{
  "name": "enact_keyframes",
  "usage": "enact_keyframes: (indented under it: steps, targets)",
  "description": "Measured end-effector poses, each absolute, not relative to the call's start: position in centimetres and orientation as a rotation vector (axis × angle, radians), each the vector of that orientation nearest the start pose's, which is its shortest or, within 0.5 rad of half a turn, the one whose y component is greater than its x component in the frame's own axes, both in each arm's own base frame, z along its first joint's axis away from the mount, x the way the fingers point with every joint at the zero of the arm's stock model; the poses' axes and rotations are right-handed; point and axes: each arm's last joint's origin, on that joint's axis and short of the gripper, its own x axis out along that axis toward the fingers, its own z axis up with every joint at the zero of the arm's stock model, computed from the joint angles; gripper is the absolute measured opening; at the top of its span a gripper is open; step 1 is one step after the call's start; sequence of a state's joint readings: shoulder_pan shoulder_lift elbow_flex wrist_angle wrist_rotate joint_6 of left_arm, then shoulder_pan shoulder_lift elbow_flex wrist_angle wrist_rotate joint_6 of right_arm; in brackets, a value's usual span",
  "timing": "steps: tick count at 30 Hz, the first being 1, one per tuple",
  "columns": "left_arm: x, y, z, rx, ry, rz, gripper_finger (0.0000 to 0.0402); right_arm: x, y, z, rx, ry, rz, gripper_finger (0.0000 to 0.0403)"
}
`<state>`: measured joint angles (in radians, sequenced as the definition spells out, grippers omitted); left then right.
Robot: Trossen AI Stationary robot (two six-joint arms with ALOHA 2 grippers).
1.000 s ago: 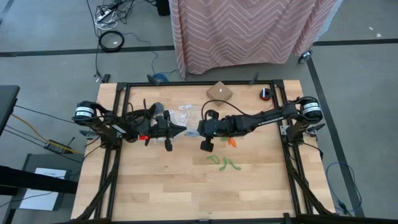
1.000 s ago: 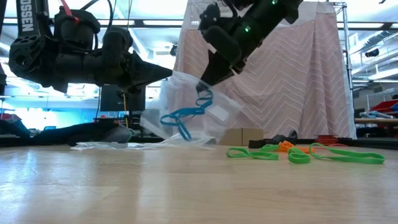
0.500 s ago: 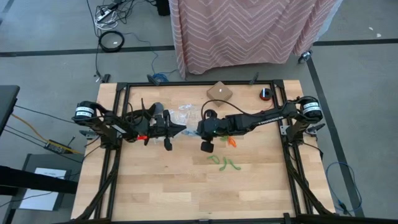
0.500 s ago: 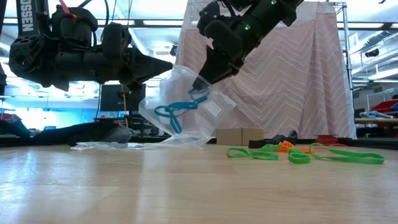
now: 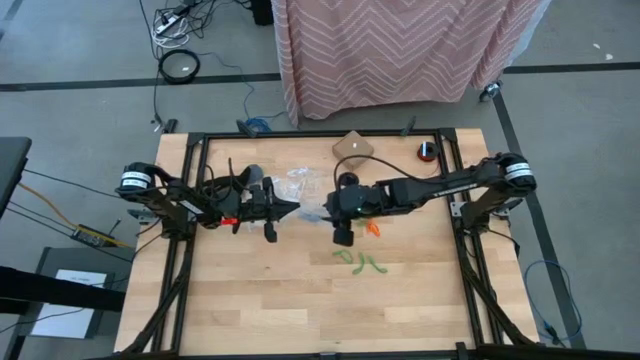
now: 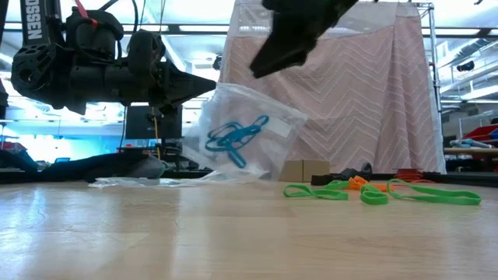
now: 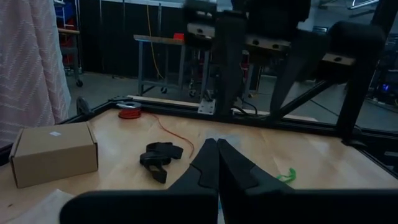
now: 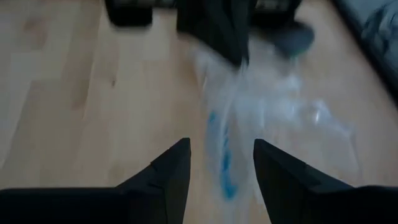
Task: Sort rubber bands
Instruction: Close the transparent zip bag
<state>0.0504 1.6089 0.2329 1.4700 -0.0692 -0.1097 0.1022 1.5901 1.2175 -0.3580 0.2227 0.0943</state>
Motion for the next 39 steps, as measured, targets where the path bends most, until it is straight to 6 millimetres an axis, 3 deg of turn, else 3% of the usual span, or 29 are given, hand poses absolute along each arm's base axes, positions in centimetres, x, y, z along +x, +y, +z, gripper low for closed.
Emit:
enact_keyframes:
  steps: [7,14,21,31,35,39]
  targets:
    - [23.2,1.4,14.8,-0.111,-0.107,0.114,0.0001,31.1,4.8,25.6,0.055,0.909,-0.209,0.0161]
    - [23.2,1.4,15.1,-0.111,-0.141,0.113,0.0001,28.4,5.5,21.6,0.026,0.868,-0.384,0.0162]
    - [23.2,1.4,15.2,-0.126,-0.144,0.112,0.0001,28.8,4.7,19.3,0.028,0.688,-0.367,0.0171]
    - [23.2,1.4,15.2,-0.139,-0.152,0.120,0.0001,29.5,3.6,19.7,-0.030,0.618,-0.372,0.0158]
    - [23.2,1.4,15.3,-0.144,-0.155,0.120,0.0001,29.7,3.5,19.9,-0.062,0.595,-0.361,0.0120]
    - [23.2,1.4,15.3,-0.145,-0.155,0.120,0.0001,29.6,3.5,19.9,-0.064,0.603,-0.358,0.0054]
